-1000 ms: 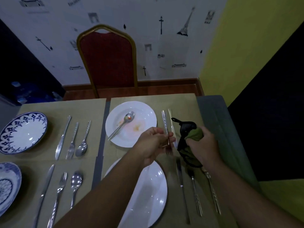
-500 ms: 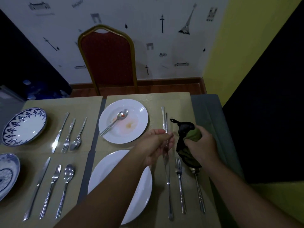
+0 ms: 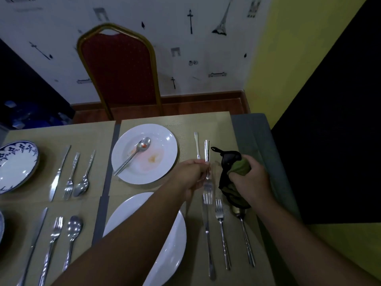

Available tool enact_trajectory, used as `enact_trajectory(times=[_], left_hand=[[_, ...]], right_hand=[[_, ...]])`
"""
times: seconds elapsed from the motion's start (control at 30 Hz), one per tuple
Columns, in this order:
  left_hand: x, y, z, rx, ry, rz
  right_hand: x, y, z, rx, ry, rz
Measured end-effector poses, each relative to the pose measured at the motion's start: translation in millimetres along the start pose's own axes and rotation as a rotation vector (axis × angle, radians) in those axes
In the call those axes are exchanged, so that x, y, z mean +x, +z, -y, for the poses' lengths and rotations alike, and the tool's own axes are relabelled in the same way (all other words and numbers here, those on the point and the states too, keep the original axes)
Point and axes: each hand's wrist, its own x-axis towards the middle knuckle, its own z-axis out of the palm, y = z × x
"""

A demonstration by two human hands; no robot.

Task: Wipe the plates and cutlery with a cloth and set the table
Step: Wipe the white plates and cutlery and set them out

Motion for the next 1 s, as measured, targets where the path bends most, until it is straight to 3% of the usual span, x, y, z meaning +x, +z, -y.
enact_trajectory(times=[0.23, 0.47, 0.67, 0.8, 0.9, 1.0], left_hand=[[44, 28, -3, 0.232, 0.034, -0.067], [81, 44, -12, 0.249, 0.003, -0.129], [87, 35, -10, 0.684, 0.231, -0.155], [71, 19, -1, 0.922, 0.529, -0.005], [67, 10, 17, 1.411, 0.806, 0.093], [73, 7, 35, 1.63, 0.8, 0.111]], right_hand=[[16, -8, 2, 0.014, 0.007, -0.051], [39, -7, -2, 0.02, 0.035, -0.069], [48, -9, -7, 0.024, 0.072, -0.054], [50, -9, -10, 0.006, 0.076, -0.057], [51, -5, -13, -0.008, 0.067, -0.066], [50, -1, -16, -0.018, 0.069, -0.072]])
